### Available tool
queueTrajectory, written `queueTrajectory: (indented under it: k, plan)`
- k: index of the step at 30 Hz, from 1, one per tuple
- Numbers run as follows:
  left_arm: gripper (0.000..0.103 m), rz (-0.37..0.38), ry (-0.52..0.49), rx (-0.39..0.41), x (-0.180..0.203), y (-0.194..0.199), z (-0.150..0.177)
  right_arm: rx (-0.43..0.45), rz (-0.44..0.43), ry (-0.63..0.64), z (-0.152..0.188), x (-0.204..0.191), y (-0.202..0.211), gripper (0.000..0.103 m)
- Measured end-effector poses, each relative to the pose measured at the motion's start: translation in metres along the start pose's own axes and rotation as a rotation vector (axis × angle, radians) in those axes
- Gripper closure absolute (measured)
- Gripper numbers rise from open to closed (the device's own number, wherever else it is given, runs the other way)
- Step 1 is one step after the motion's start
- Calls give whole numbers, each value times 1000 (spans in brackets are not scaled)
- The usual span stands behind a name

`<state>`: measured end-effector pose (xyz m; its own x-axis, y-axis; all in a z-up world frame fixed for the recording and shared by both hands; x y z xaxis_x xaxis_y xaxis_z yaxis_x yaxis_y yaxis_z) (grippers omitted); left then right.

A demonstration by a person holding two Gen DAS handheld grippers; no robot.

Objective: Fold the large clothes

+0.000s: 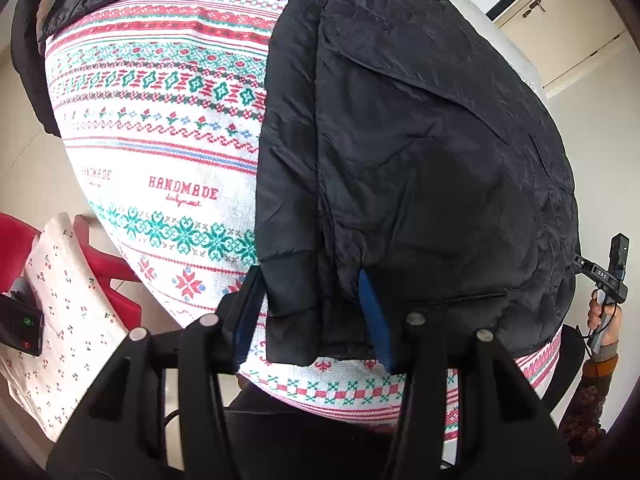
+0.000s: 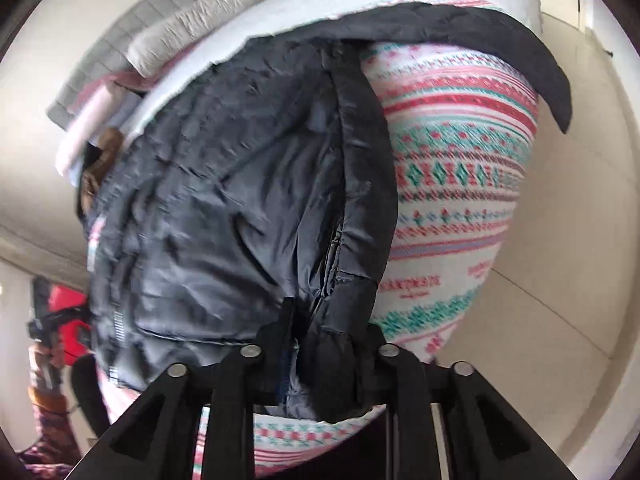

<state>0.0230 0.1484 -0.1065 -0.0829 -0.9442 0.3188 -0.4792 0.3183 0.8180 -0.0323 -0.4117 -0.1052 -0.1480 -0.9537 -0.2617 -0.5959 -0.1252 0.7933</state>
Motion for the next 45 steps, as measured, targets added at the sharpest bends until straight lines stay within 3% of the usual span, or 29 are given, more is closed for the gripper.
queueTrajectory:
  k: [2,3,6,11,17,26,35,41,43,45]
  plan:
    - [37,-47,-19,15,4,8,-3,19,31,-28,-2,7,4,46]
    - [29,-69,-33,37,5,14,-6,30,40,-45,-5,10,9,44]
    - [22,-115,-59,111,4,30,-20,108,64,-52,-19,10,37,42]
    - [19,-194,81,226,-33,50,-47,243,122,-13,-38,-6,71,25]
    - [19,-259,307,284,-83,39,-65,307,136,42,-55,-49,66,20]
    - [19,-333,473,390,-133,26,-99,261,81,173,-61,-108,16,19]
    - [19,-242,619,500,-163,-15,-144,180,81,269,-66,-146,-23,19]
    - [26,-204,719,585,-187,-32,-169,131,98,295,-67,-158,-43,19]
    - [36,-198,744,602,-195,-35,-178,121,104,308,-67,-161,-48,19]
    - [61,-193,773,607,-205,-37,-184,114,108,322,-67,-165,-51,19]
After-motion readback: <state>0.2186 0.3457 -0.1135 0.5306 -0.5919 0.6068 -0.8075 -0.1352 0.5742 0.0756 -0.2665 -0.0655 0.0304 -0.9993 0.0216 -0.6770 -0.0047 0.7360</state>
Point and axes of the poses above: each gripper's, at about its wrist camera, not at the fingertips, and y roughly against the way its jaws point, x to its right, z to its underside, the point moved 3 cm from there along -y, roughly the way its jaws point, and after that the axes turned 15 degrees about x, right-handed, at the moved point
